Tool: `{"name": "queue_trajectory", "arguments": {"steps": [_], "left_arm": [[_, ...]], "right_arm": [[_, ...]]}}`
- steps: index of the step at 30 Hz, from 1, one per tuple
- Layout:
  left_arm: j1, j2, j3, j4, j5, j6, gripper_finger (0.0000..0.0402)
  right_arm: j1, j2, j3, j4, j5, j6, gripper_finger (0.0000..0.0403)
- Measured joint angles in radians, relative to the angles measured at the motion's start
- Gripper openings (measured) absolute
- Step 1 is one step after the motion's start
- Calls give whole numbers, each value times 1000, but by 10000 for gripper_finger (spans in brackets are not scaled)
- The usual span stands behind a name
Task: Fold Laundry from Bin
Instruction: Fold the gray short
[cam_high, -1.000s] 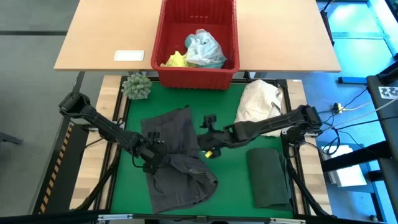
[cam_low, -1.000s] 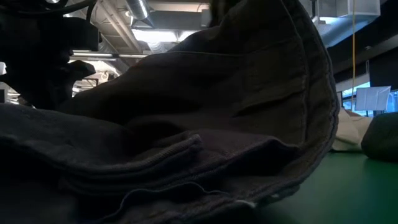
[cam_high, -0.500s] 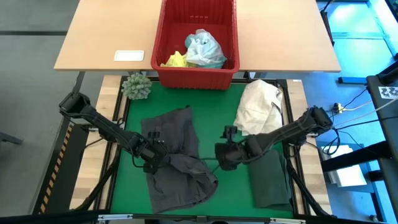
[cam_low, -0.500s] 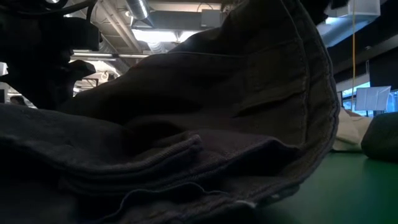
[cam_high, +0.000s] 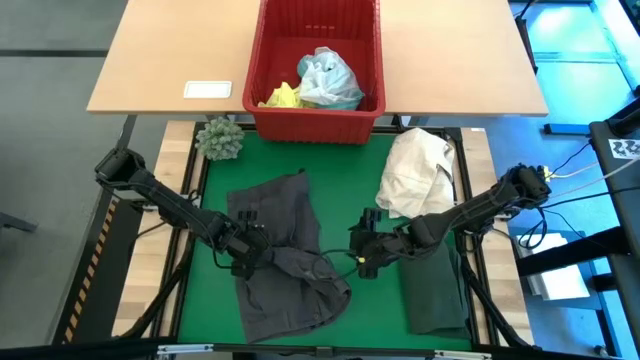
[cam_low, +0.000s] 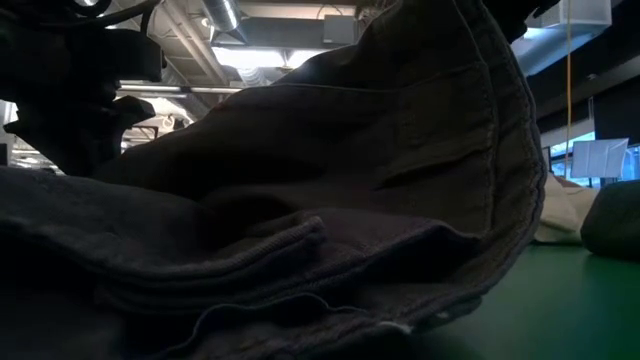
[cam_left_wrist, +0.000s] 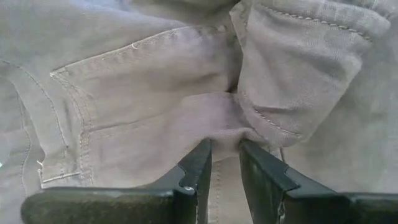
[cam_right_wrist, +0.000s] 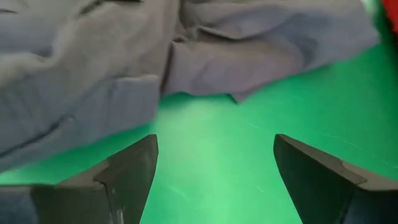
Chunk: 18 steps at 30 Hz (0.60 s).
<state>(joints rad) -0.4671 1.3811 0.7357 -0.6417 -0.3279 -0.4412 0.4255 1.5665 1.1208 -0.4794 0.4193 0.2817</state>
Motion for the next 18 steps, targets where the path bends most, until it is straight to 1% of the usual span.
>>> {"name": "queue_trajectory", "arguments": {"steps": [8,15,18], "left_arm": [[2,0,0,0,0,-3,80],[2,0,0,0,0,-2,80],[2,0,0,0,-4,-2,80]], "right_arm": [[15,-1,-25,127,-90,-13,319],[76,-1,-25,183,-95,-32,319],[93,-1,-25,200,-68,-24,319]]}}
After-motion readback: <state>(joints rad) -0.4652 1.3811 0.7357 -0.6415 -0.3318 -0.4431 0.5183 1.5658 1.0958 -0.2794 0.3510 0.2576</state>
